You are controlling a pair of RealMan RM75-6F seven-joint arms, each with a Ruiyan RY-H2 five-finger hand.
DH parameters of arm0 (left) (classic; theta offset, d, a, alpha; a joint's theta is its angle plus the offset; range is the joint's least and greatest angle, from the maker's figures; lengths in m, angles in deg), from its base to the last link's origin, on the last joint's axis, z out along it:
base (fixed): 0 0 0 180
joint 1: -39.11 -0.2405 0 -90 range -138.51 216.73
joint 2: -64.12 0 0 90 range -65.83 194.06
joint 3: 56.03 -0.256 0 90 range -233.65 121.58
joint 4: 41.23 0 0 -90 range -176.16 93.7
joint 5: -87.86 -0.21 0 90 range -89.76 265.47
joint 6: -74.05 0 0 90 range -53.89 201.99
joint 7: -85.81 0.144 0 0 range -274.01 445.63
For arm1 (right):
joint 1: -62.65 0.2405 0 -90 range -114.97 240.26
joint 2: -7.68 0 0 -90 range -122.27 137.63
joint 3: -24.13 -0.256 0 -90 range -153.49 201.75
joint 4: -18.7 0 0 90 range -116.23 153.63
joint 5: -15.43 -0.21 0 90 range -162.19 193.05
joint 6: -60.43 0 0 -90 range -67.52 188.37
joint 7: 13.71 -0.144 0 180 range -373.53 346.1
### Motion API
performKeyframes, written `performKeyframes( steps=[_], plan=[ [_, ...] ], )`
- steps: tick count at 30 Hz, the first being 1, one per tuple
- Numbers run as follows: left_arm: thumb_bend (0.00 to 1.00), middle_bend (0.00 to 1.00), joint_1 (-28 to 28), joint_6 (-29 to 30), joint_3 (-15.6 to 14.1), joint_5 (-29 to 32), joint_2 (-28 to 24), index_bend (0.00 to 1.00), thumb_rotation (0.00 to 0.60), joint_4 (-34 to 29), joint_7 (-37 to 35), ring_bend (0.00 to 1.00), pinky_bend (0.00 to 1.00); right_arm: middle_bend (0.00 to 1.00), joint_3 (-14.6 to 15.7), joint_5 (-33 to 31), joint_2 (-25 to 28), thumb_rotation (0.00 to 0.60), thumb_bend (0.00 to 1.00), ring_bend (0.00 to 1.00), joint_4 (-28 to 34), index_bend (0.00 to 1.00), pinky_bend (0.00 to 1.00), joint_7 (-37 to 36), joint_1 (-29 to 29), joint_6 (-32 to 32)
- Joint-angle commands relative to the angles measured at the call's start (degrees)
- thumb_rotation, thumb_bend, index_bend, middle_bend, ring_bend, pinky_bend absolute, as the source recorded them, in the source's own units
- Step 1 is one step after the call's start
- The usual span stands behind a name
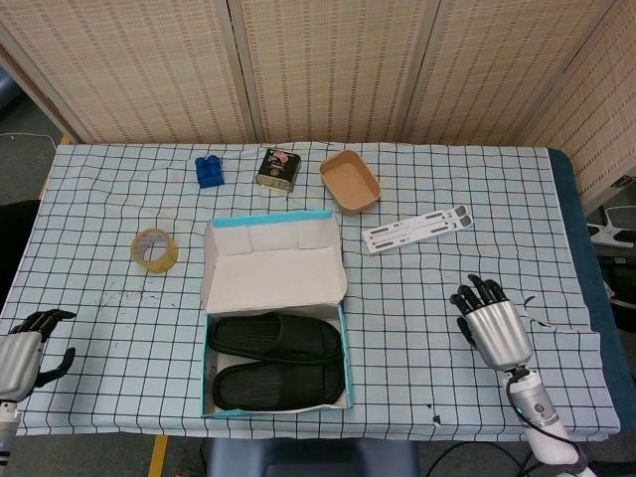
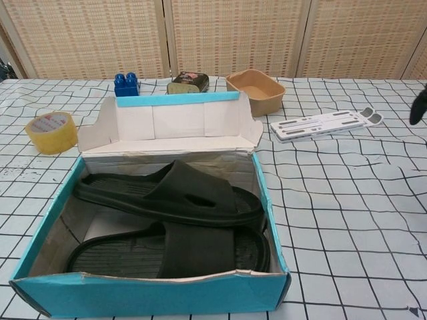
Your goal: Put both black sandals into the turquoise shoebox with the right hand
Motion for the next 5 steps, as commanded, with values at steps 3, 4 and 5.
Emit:
performKeyframes(
  steps=[3, 4, 5],
  plan=[
    [0.4, 0.23, -0.2, 1.34, -0.03, -0.97, 0.55, 0.26, 0.6, -0.26, 1.71, 0.19, 0.36, 0.25, -1.43, -3.81, 0.81, 0.6, 0.21, 0.1, -8.85, 0.29, 0.23, -9.44, -4.71, 0.89],
    [0.4, 0.23, -0.26, 1.57, -0.07, -1.12, 0.6, 0.26, 0.6, -0.35, 1.98, 0.19, 0.36, 0.25, -1.61, -3.69, 0.76, 0.6, 0.21, 0.09, -9.23, 0.29, 0.22, -10.25, -4.88, 0.79],
    [0.4, 0.23, -0.32, 1.76, -0.09, -1.24, 0.64, 0.26, 0.6, -0.41, 2.22, 0.19, 0.36, 0.25, -1.75, -3.54, 0.7, 0.6, 0.2, 0.09, -9.53, 0.28, 0.21, -10.97, -5.04, 0.69]
  ],
)
